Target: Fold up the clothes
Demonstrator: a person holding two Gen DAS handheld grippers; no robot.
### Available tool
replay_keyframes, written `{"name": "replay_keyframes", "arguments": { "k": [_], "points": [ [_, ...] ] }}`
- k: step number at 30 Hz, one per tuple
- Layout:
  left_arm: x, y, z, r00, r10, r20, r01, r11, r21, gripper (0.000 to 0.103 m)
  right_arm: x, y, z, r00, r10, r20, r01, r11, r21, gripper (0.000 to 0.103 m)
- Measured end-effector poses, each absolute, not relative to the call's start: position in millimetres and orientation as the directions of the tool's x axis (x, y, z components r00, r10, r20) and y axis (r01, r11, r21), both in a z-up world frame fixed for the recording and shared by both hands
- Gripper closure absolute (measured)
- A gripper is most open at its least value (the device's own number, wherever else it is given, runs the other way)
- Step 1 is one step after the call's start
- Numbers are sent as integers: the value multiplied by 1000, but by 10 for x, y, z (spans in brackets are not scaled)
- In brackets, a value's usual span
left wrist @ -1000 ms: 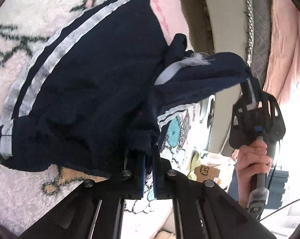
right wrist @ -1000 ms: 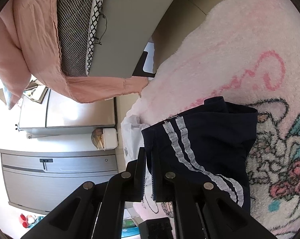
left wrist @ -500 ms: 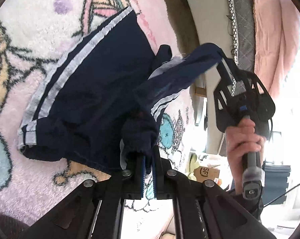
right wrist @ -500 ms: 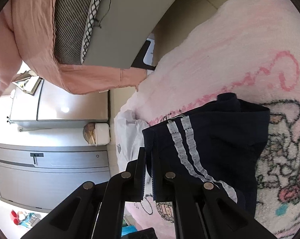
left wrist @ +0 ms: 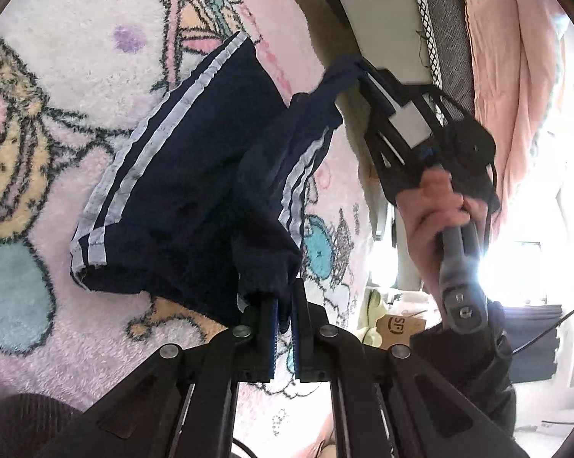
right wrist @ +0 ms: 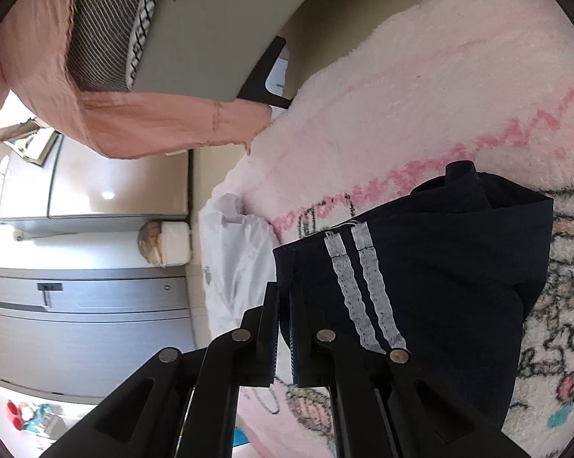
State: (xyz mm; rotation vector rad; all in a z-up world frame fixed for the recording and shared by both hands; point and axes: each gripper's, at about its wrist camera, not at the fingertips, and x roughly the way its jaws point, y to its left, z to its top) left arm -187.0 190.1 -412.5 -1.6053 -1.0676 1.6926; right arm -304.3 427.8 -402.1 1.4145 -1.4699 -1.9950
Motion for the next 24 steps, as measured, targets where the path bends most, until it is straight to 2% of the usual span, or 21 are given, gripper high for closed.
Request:
{"name": "replay_keyframes", "arguments": {
  "k": [10, 19, 24],
  "points": [
    [-1855, 1772, -4073, -150, 796, -586, 148, -568, -809, 99, -3219, 3960, -4208, -438, -702, -562, -325, -459, 827, 101],
    [-1792, 1524, -4221, -101, 707, -700, 262, -660, -704, 99, -3327, 3769, -4300, -392, -660, -641, -335, -546, 768, 101],
    [-1801, 1491, -4243, -85, 682, -726, 281, -683, -674, 98, -3372, 3727, -4399, -372, -629, -683, -367, -576, 730, 101]
  ]
}}
